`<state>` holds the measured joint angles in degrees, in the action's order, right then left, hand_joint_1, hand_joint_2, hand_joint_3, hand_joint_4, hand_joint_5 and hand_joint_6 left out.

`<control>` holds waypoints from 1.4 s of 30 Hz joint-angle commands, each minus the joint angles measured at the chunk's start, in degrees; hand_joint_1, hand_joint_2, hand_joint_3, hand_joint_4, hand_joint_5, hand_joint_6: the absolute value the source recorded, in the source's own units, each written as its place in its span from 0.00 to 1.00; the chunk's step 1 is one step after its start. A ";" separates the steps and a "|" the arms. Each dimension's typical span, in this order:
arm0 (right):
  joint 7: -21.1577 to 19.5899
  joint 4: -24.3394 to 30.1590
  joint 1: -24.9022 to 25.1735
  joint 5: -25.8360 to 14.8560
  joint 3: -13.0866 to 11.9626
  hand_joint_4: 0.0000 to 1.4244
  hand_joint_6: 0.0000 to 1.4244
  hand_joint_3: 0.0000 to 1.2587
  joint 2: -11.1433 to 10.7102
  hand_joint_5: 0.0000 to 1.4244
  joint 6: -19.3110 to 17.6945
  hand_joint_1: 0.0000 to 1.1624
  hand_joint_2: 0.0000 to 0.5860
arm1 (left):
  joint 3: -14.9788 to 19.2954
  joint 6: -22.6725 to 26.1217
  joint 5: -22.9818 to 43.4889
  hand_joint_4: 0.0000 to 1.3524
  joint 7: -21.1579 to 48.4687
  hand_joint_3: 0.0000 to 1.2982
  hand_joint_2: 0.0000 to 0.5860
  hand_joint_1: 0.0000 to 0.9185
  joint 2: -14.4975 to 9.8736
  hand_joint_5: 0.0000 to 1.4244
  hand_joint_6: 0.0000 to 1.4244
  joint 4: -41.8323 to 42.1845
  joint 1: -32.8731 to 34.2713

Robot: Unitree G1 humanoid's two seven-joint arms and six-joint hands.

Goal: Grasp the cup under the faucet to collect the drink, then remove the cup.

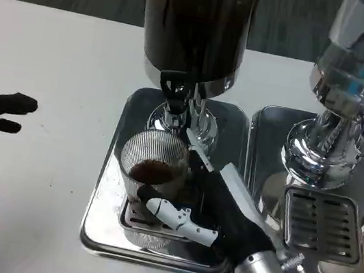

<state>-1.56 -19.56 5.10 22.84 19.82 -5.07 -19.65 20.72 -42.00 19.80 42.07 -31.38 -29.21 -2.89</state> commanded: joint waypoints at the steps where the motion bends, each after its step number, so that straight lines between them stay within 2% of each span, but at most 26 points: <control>1: -0.57 0.60 -0.20 1.46 0.41 0.00 0.00 0.00 -0.24 0.00 1.16 0.38 0.35 | 0.30 0.46 -0.51 0.22 -0.28 0.31 0.22 0.00 -0.57 0.16 0.24 -0.53 -0.70; 6: -1.51 1.37 -0.65 2.25 0.34 0.00 0.00 0.00 -0.02 0.00 1.72 0.42 0.35 | 0.27 0.52 -0.65 0.22 -0.40 0.31 0.22 0.00 -0.51 0.16 0.24 -0.36 -0.94; 17: -3.69 2.13 -1.24 3.62 1.10 0.00 0.00 0.00 1.17 0.00 3.17 0.43 0.35 | 0.18 0.87 -0.81 0.24 -0.53 0.32 0.23 0.00 -0.62 0.16 0.26 0.03 -1.38; 20: -5.07 2.21 -1.40 4.34 1.52 0.00 0.01 0.00 1.49 0.02 2.83 0.43 0.36 | 0.23 0.92 -0.91 0.24 -0.70 0.32 0.23 0.00 -0.58 0.16 0.26 0.13 -1.46; 31: -8.29 0.95 -1.06 5.54 2.68 0.11 0.15 0.07 2.59 0.17 1.62 0.45 0.35 | 0.74 0.94 -0.75 0.24 -0.86 0.32 0.23 0.00 -0.66 0.17 0.27 0.30 -2.09; 42: -11.06 -0.50 -1.43 5.33 2.87 0.16 0.19 0.14 2.70 0.22 -0.21 0.46 0.37 | 1.12 1.05 -0.54 0.24 -0.85 0.31 0.27 0.00 -0.71 0.18 0.30 0.32 -2.37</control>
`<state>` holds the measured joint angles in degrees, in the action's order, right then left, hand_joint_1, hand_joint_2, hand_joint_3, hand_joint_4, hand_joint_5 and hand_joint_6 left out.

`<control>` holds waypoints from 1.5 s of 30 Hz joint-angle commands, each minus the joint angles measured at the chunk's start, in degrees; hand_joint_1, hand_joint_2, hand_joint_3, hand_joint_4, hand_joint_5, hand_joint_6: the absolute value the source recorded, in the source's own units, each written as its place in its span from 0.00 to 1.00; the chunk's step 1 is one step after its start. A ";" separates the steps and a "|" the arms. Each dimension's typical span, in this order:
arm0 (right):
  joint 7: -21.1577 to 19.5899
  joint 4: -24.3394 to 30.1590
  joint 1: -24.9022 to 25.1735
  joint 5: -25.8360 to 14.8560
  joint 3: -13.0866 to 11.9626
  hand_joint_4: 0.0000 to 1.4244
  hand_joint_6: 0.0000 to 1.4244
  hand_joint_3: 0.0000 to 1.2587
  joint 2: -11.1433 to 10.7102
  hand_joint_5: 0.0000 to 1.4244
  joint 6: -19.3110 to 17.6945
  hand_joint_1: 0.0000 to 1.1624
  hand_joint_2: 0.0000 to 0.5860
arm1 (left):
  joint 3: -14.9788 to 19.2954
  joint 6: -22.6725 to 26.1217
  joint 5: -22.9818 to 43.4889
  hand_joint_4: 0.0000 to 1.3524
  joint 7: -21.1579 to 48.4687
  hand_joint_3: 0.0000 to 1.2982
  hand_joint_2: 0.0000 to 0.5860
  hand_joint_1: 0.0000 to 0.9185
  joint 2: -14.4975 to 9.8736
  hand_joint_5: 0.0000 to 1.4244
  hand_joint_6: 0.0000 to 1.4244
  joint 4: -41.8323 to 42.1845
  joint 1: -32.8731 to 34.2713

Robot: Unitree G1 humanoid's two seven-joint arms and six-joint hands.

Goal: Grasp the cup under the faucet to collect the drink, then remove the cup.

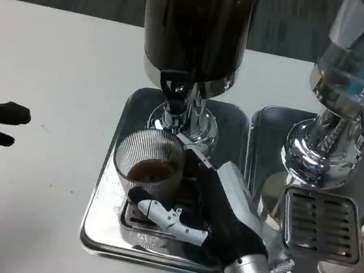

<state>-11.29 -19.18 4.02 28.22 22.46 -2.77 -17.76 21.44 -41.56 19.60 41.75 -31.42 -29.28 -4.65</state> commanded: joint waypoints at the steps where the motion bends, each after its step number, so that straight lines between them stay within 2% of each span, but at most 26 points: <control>1: -1.78 -0.88 -0.42 0.24 0.31 0.16 0.19 0.14 0.42 0.22 -2.10 0.46 0.37 | 0.40 0.62 -0.32 0.24 -0.52 0.31 0.27 0.00 -0.66 0.18 0.30 0.40 -0.62; 4: -2.42 -1.42 -0.37 0.17 0.36 0.16 0.20 0.14 0.55 0.22 -2.47 0.46 0.37 | 0.37 0.67 -0.35 0.24 -0.49 0.31 0.27 0.00 -0.64 0.18 0.30 0.37 -0.60; 8: -3.58 -1.89 -0.53 0.22 0.33 0.23 0.27 0.18 0.57 0.28 -3.13 0.48 0.36 | 0.12 0.62 -0.50 0.24 -0.32 0.31 0.27 0.00 -0.62 0.18 0.31 0.44 -0.59; 18: -6.01 -2.71 -0.91 0.33 0.19 0.31 0.33 0.24 0.62 0.35 -4.59 0.48 0.36 | -1.17 0.54 -0.97 0.24 0.49 0.30 0.28 0.00 -0.52 0.18 0.31 0.03 0.09; 33: -8.16 -3.24 -1.53 0.60 -0.06 0.33 0.36 0.26 0.81 0.38 -6.13 0.49 0.37 | -2.16 0.39 -1.06 0.24 0.40 0.29 0.29 0.00 -0.81 0.18 0.32 -0.98 0.72; 45: -9.80 -3.20 -2.21 0.56 -0.86 0.36 0.41 0.30 0.88 0.43 -7.25 0.49 0.37 | -4.82 -0.09 -3.14 0.22 0.75 0.27 0.30 0.00 -0.51 0.18 0.32 -1.42 2.47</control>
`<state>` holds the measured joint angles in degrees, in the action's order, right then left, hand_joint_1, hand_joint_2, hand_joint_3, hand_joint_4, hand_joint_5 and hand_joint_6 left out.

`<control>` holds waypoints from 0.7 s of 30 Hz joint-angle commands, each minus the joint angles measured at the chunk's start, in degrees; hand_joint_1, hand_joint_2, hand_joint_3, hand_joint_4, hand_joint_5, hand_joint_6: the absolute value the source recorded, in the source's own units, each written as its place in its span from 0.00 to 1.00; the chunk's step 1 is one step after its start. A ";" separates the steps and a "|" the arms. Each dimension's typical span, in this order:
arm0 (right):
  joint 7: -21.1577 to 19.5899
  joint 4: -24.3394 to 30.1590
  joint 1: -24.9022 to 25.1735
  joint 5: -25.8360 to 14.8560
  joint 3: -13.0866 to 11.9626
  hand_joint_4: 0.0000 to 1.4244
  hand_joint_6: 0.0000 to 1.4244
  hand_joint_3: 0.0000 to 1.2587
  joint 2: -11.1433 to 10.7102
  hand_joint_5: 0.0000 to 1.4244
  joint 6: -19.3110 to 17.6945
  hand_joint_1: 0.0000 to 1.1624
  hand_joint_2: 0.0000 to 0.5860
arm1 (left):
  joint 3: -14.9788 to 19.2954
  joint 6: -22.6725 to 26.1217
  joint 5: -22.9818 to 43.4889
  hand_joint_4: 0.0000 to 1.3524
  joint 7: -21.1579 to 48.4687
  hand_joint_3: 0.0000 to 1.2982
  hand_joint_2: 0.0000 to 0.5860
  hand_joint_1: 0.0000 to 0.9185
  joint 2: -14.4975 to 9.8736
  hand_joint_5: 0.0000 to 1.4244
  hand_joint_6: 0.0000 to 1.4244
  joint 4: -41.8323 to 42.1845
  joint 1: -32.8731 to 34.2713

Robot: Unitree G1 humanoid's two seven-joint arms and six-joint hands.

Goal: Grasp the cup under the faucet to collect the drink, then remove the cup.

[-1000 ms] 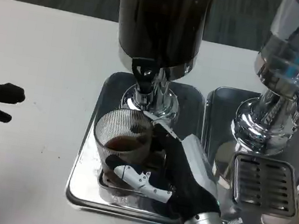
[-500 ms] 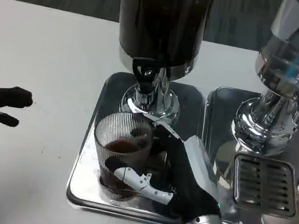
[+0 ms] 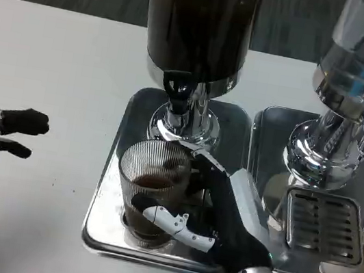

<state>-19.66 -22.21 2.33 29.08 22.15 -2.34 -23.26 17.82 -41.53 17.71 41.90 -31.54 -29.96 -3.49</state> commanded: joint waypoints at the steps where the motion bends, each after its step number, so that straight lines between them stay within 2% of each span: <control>1: -1.49 -0.20 -0.56 -0.36 -0.60 0.36 0.42 0.30 0.45 0.43 -1.90 0.50 0.37 | -1.46 -0.12 -1.41 0.22 0.55 0.27 0.30 0.00 -0.35 0.18 0.32 -0.91 1.54; 10: -1.76 -0.49 -0.50 -0.28 -0.82 0.38 0.46 0.32 0.56 0.45 -2.13 0.51 0.36 | -3.05 -0.91 -3.18 0.22 0.42 0.26 0.29 0.00 -0.27 0.17 0.32 -2.60 2.99; 21: -2.47 0.08 -1.21 -0.45 -1.57 0.39 0.48 0.32 0.49 0.46 -2.72 0.52 0.37 | -6.36 -4.30 -7.30 0.11 0.61 0.20 0.31 0.00 -1.02 0.11 0.24 -4.44 6.14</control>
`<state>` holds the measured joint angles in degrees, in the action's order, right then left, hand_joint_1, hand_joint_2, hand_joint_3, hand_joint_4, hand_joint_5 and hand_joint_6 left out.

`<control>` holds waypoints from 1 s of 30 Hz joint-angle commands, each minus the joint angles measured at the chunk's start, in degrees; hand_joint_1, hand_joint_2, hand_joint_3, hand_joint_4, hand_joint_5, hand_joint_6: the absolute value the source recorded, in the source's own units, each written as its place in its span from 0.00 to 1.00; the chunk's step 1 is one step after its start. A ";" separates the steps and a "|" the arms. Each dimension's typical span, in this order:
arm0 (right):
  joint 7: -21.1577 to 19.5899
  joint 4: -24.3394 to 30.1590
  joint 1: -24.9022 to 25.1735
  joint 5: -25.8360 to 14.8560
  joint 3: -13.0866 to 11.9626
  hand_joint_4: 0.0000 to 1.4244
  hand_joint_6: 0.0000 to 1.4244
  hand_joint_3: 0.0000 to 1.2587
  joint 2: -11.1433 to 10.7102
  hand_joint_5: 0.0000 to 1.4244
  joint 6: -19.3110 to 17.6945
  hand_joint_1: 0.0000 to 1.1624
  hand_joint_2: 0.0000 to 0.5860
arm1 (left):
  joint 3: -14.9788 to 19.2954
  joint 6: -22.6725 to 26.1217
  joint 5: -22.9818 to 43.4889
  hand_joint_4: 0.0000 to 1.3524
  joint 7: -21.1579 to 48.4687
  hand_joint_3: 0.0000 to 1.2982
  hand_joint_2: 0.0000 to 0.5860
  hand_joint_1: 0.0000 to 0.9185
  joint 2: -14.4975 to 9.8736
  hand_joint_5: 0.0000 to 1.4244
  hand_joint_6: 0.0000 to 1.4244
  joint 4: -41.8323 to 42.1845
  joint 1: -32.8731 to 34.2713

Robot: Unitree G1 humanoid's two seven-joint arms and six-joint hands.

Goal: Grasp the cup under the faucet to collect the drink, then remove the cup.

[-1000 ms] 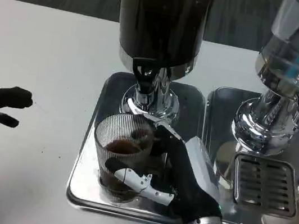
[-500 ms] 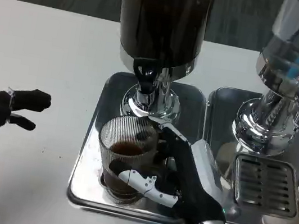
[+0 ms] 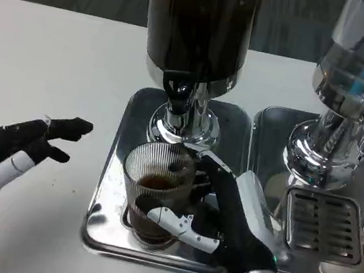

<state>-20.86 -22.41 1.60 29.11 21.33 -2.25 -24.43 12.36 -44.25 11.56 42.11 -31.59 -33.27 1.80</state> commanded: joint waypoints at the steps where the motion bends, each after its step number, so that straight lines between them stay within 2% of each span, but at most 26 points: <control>1: -1.39 0.28 -0.51 -0.46 -0.86 0.39 0.48 0.32 0.42 0.46 -1.68 0.52 0.37 | -1.01 -1.84 -1.29 0.11 0.42 0.20 0.31 0.00 -0.96 0.10 0.24 -1.30 1.00; 11: -2.51 0.70 -0.95 -0.69 -1.77 0.39 0.49 0.33 0.53 0.47 -2.21 0.52 0.37 | -1.20 -3.08 -1.13 0.09 0.34 0.18 0.30 0.00 -0.92 0.09 0.22 -1.93 1.57; 30: -3.69 3.48 -3.47 -1.09 -5.51 0.41 0.52 0.35 -0.48 0.49 -2.64 0.52 0.38 | -1.98 -4.52 -0.79 0.09 0.79 0.17 0.29 0.00 -1.47 0.09 0.22 -3.86 3.32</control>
<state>-23.47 -20.70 -1.51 28.81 16.55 -2.81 -25.28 10.76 -47.49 10.79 42.15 -32.20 -36.59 4.53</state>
